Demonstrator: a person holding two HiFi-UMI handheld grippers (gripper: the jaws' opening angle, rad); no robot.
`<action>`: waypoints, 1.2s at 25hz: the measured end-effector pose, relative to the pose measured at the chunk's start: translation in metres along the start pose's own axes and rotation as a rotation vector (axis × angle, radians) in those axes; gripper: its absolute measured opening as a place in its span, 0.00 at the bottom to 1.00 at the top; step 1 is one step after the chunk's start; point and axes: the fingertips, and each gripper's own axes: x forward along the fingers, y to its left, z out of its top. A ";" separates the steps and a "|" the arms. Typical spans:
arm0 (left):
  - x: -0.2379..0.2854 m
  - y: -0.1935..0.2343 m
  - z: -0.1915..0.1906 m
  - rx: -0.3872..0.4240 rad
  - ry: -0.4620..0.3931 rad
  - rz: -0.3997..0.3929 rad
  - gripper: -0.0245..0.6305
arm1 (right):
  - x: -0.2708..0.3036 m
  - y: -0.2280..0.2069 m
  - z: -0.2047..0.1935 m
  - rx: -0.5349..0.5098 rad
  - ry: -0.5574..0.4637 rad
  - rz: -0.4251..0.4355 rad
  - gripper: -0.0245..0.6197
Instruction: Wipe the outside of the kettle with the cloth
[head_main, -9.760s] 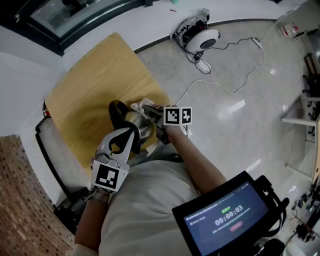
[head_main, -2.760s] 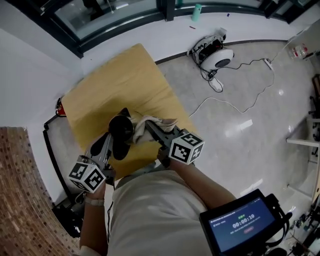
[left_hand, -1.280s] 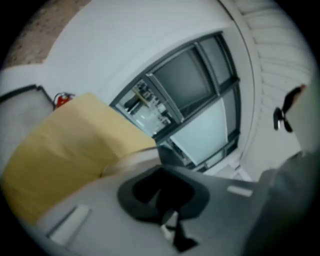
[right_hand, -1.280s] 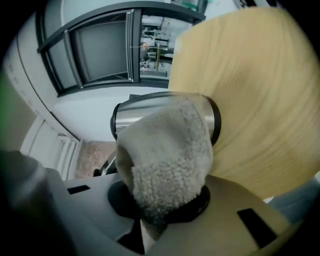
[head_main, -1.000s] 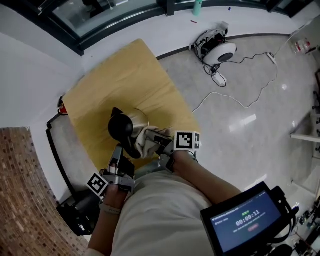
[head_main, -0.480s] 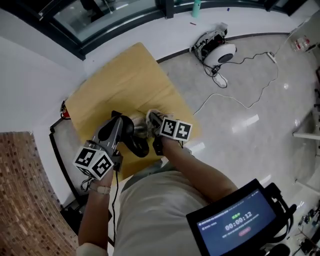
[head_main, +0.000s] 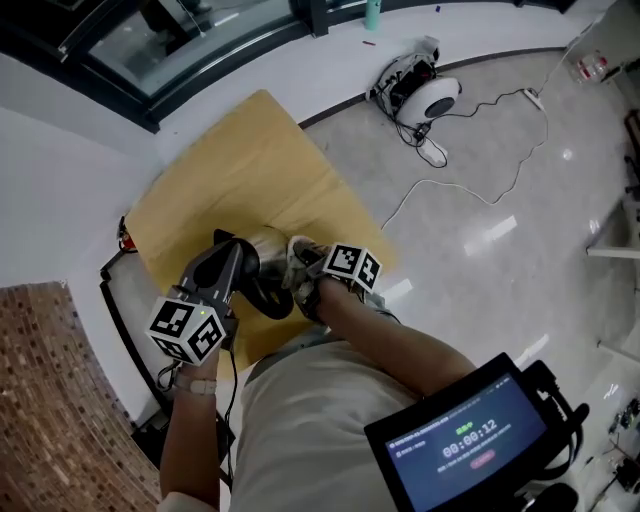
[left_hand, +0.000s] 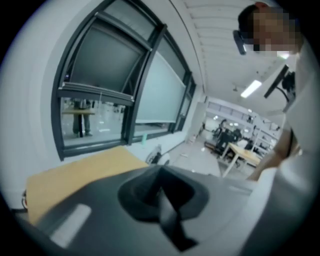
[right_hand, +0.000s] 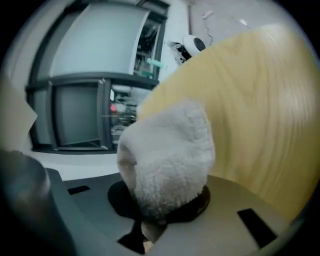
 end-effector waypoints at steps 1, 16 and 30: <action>0.000 -0.002 -0.001 0.030 0.012 0.005 0.03 | -0.012 0.028 -0.004 0.040 -0.001 0.111 0.15; -0.002 -0.001 -0.004 0.042 0.022 -0.003 0.03 | -0.034 0.085 -0.027 -0.174 0.085 0.390 0.15; 0.000 -0.001 -0.007 0.067 0.036 -0.004 0.03 | -0.040 0.103 -0.048 -0.871 0.109 0.481 0.15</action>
